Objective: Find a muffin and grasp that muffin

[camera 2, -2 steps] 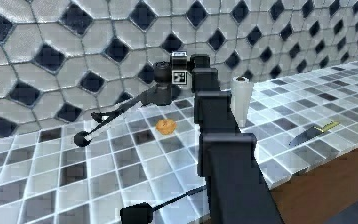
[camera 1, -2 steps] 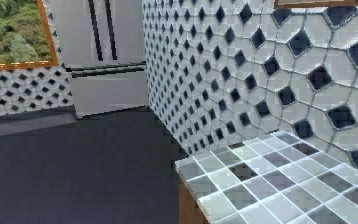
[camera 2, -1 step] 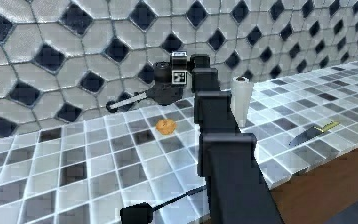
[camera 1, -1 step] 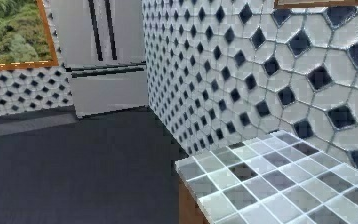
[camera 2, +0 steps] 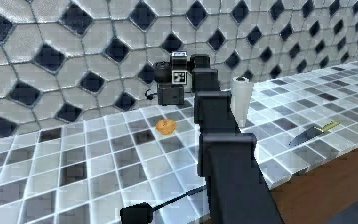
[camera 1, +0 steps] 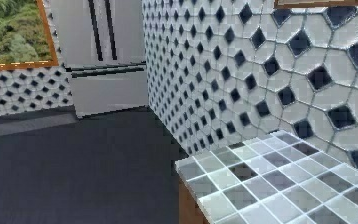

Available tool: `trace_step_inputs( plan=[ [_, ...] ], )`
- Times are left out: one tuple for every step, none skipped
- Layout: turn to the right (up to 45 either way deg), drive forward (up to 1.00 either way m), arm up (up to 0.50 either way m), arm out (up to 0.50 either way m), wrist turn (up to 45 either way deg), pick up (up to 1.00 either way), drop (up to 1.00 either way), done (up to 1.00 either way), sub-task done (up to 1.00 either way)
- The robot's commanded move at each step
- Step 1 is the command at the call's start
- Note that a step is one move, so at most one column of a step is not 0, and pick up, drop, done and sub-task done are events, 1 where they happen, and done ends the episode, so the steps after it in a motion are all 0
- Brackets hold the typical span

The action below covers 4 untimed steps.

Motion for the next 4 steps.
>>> trace_step_inputs(
  plan=[
    [0.0, 0.0, -0.12, 0.0, 0.0, 0.0, 0.0, 0.0, 0.0],
    [0.0, 0.0, 0.0, 0.0, 0.0, 1.0, 0.0, 0.0, 0.0],
    [0.0, 0.0, 0.1, 0.0, 0.0, 0.0, 0.0, 0.0, 0.0],
    [0.0, 0.0, 0.0, 0.0, 0.0, 0.0, 0.0, 1.0, 0.0]
  ],
)
